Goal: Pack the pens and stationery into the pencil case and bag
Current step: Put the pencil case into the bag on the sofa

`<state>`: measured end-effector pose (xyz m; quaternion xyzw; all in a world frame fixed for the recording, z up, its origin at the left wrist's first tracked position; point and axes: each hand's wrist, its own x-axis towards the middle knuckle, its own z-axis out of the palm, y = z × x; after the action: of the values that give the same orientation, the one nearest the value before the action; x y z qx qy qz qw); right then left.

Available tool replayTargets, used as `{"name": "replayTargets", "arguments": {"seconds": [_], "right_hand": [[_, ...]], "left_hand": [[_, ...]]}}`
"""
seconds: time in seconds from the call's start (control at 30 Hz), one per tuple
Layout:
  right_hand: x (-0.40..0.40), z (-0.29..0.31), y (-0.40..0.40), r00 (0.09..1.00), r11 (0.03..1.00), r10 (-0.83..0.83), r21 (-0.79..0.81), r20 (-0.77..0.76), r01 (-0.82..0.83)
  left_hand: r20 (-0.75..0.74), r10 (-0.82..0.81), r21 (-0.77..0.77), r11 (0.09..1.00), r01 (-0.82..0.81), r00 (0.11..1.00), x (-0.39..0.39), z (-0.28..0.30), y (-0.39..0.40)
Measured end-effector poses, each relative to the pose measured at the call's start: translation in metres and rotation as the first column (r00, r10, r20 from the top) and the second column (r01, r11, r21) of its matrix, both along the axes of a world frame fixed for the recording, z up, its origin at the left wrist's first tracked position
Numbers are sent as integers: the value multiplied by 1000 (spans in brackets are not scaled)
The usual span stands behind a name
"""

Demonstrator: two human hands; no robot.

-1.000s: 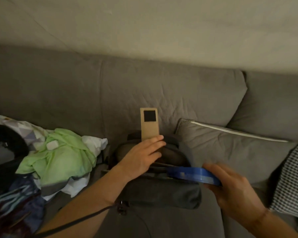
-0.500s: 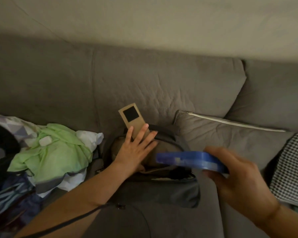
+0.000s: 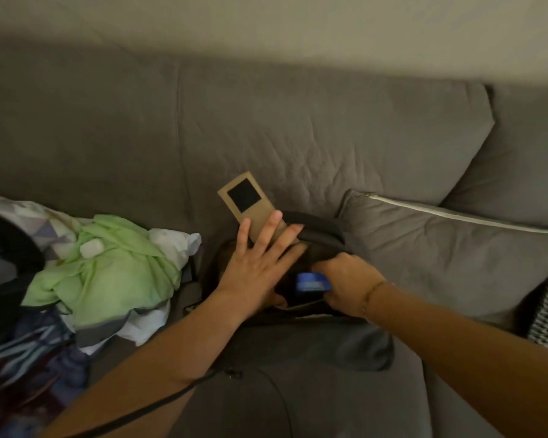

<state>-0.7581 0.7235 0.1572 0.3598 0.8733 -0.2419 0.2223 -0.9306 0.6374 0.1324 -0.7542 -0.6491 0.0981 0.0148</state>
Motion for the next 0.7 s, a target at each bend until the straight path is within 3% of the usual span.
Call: {"name": "replayTargets", "arguments": {"seconds": [0.1, 0.2, 0.3, 0.33, 0.4, 0.43, 0.47, 0.5, 0.53, 0.57, 0.6, 0.63, 0.7], "right_hand": [[-16, -36, 17, 981, 998, 0, -55, 196, 10], [-31, -64, 13, 961, 990, -37, -118, 273, 72], [-24, -67, 18, 964, 995, -29, -80, 265, 51], [-25, -69, 18, 958, 982, -166, -46, 235, 181], [-50, -52, 2, 958, 942, -284, 202, 46, 269], [-57, -32, -6, 967, 962, -254, 95, -38, 256], [-64, -39, -19, 907, 914, -379, 76, -186, 397], [-74, -28, -20, 858, 880, -460, 14, -228, 475], [-72, -17, -13, 847, 852, -509, -232, -154, 470], [-49, -17, -8, 924, 902, -382, -224, -19, 368], [-44, -8, -3, 922, 905, -375, -255, -98, 341], [-31, -5, 9, 897, 834, -426, -436, -117, 339], [-18, 10, 15, 703, 525, -711, -691, -34, 497]], "left_hand": [[28, 4, 16, 1000, -5, 1000, -3, 0, 5], [86, -8, 19, 1000, 7, 996, -4, 1, 6], [119, -66, 75, 996, 57, 991, 0, -3, -2], [118, -91, 102, 992, 79, 989, 1, -4, -5], [130, -156, 169, 977, 133, 979, 0, -5, -9], [194, -214, 211, 962, 173, 957, -4, -4, -9], [281, -296, 260, 939, 225, 913, -8, -1, -10], [353, -396, 329, 901, 284, 848, -14, 4, -10], [394, -499, 390, 851, 351, 772, -21, 6, -10], [414, -582, 403, 807, 432, 700, -28, 8, -12], [438, -630, 362, 776, 516, 641, -35, 9, -14], [445, -662, 300, 744, 597, 603, -39, 8, -17], [371, -713, 164, 681, 713, 595, -40, 1, -19]]}}
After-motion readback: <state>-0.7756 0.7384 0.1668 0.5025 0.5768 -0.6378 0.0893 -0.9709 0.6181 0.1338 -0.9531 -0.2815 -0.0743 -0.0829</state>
